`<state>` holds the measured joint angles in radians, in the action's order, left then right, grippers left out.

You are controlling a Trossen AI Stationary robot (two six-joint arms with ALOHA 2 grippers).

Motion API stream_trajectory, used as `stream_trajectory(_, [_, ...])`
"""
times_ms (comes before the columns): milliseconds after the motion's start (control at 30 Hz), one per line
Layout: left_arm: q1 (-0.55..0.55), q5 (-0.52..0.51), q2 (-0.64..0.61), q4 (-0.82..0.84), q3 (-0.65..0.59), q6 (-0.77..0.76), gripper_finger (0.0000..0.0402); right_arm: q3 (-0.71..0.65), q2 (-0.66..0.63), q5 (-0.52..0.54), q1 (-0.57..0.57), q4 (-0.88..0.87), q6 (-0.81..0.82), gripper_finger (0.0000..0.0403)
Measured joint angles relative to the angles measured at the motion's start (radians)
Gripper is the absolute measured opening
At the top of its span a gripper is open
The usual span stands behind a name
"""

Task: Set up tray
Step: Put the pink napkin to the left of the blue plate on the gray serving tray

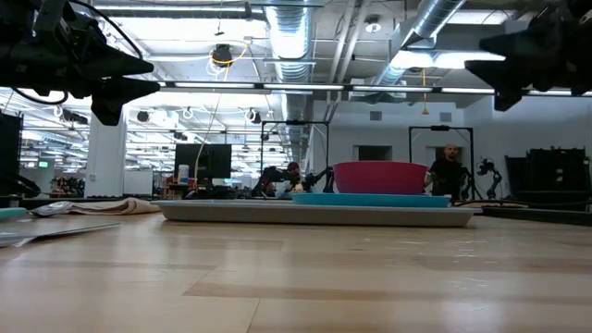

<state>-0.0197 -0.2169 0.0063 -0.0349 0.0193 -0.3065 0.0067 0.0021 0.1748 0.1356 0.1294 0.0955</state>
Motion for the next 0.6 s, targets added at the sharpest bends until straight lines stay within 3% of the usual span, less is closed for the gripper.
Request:
stream_trajectory(167, [0.000,0.000,0.000,0.000,0.000,0.000,0.0169,0.000,0.002,0.006,0.000,-0.087,0.013,0.0182])
stream_trajectory(600, [0.000,0.000,0.000,0.000,0.000,0.000,0.0169,0.005,0.005,-0.045,0.000,-0.113,0.001,0.0182])
